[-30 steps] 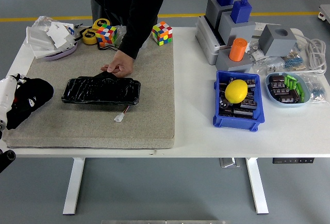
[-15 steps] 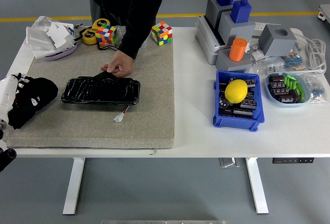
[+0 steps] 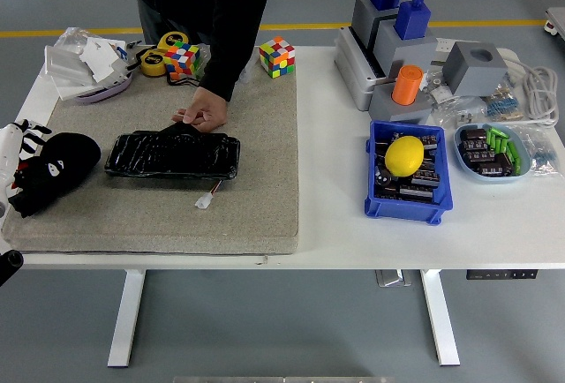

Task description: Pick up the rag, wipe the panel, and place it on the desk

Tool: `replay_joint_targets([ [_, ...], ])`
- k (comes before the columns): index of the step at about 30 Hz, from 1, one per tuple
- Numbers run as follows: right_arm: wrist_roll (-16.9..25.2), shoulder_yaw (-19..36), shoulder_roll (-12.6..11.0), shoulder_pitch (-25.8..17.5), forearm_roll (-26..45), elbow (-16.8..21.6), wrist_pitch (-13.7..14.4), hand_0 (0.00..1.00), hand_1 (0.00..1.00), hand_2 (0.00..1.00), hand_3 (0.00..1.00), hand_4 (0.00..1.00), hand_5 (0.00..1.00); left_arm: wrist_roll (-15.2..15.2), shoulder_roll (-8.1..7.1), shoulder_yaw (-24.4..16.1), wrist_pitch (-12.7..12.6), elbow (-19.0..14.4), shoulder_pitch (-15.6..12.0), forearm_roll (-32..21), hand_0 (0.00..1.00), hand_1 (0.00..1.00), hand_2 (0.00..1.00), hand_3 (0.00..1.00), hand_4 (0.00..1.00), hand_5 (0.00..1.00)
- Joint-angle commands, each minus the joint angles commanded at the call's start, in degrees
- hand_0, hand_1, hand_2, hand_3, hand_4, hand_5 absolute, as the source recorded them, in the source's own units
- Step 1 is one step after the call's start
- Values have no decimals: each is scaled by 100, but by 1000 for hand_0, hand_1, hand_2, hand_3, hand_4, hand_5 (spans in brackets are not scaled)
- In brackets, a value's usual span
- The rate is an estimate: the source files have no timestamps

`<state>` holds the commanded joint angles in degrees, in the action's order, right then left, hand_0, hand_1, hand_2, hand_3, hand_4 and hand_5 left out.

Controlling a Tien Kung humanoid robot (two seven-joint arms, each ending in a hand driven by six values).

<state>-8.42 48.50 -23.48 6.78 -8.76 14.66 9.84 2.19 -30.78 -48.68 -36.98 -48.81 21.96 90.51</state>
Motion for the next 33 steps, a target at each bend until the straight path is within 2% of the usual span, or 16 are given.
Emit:
replay_joint_targets([
  [4,-3,6,-2,-1,1,-10,0,747,678,699,624,998,597,62,-73,-85,0,-75,-10,-43,305,506,578,657,975,391],
  [5,-1,16,-1,-2,-7,-9,3,746,676,698,620,997,590,78,-93,-88,0,-95,-11,-60,308,508,591,688,984,444],
  [17,-19,7,-3,-15,-62,-6,30,746,676,699,618,993,589,142,-167,-25,0,-180,-16,-73,310,510,601,704,989,461],
  [21,-36,31,-16,-28,-98,-15,35,746,676,698,617,991,589,126,-236,-105,0,-327,-34,-60,310,512,606,715,992,468],
  [25,-51,69,-12,-42,-175,-25,37,746,675,699,618,991,585,60,-333,-327,1,-596,-119,-153,312,519,617,720,995,506],
  [33,-46,70,1,-46,-214,-36,38,746,675,698,616,989,586,-8,-518,-909,0,-1287,-402,-792,312,519,619,720,997,525],
])
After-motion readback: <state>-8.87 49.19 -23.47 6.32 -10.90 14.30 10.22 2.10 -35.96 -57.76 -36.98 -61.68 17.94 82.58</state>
